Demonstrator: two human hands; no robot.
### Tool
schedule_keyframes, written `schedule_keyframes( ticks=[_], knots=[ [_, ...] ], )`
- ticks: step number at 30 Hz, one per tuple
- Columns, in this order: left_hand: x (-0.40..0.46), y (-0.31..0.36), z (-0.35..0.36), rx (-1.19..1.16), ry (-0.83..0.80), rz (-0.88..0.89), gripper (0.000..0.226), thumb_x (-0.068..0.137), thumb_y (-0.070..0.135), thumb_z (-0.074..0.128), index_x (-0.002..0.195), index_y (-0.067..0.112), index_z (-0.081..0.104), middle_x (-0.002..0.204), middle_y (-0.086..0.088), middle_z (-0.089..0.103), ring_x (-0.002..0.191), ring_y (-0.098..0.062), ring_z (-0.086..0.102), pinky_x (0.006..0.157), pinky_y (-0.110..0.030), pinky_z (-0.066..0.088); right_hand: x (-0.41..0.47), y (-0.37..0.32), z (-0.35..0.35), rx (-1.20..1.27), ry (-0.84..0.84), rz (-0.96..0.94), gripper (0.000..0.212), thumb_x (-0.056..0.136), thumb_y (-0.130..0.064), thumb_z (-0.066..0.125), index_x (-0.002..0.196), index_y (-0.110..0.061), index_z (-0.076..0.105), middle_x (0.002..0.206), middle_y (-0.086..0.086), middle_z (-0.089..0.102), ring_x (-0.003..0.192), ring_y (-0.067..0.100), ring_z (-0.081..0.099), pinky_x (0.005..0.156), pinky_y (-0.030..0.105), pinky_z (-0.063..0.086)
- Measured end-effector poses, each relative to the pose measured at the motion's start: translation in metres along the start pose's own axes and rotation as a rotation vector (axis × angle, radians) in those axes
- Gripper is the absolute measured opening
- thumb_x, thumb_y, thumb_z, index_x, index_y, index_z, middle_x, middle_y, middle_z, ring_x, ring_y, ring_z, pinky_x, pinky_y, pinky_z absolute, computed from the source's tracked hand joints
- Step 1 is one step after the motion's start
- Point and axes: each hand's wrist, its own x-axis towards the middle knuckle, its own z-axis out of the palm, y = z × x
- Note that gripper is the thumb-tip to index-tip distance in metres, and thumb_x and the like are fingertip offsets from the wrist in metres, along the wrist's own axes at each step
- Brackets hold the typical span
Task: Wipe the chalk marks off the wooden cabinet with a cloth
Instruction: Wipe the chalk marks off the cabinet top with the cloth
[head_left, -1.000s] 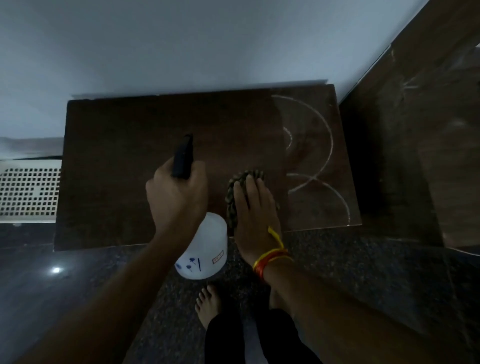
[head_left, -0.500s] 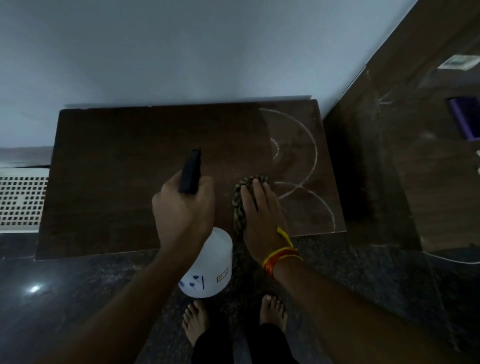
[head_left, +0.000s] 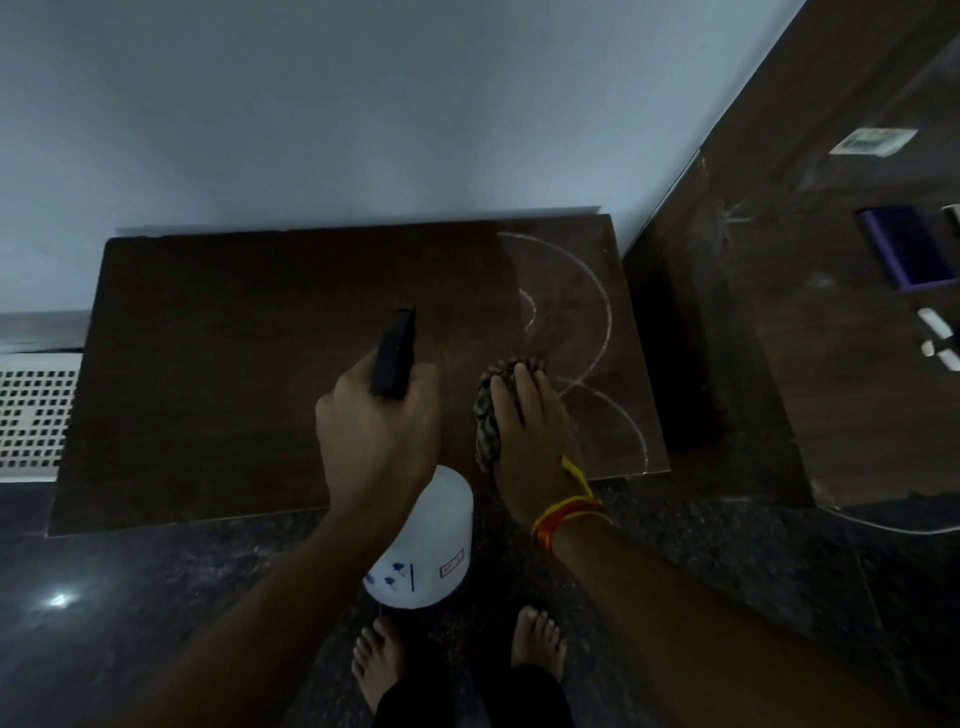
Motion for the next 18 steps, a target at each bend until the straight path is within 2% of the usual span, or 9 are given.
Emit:
schedule_keyframes(
  ticks=[6,13,18],
  knots=[
    [-0.003,0.001,0.009,0.007,-0.018,-0.004,0.026,0.09,0.017,0.053,0.065,0.011,0.047,0.055,-0.011,0.046,0.051,-0.03,0.045,0.05,-0.04,0.043,-0.015,0.002,0.0,0.024,0.019,0.043,0.071,0.079,-0.021,0.067,0.141,-0.011,0.035,0.149,0.019,0.032,0.138,0.038,0.028,0.11,0.048,0.022],
    [0.006,0.012,0.018,-0.025,-0.042,-0.011,0.022,0.09,0.019,0.053,0.069,0.014,0.05,0.059,-0.013,0.048,0.054,-0.031,0.047,0.053,-0.048,0.049,-0.002,0.011,-0.002,0.015,0.022,0.023,0.07,0.076,-0.023,0.069,0.138,-0.013,0.039,0.147,0.017,0.037,0.136,0.038,0.032,0.108,0.05,0.03],
    [0.009,0.01,0.029,-0.016,-0.034,-0.002,0.024,0.087,0.025,0.051,0.073,0.005,0.051,0.061,-0.021,0.049,0.053,-0.037,0.048,0.051,-0.054,0.049,0.026,0.016,-0.007,0.022,0.034,0.04,0.066,0.08,-0.021,0.064,0.14,-0.011,0.038,0.148,0.019,0.034,0.136,0.039,0.03,0.108,0.049,0.03]
  ],
)
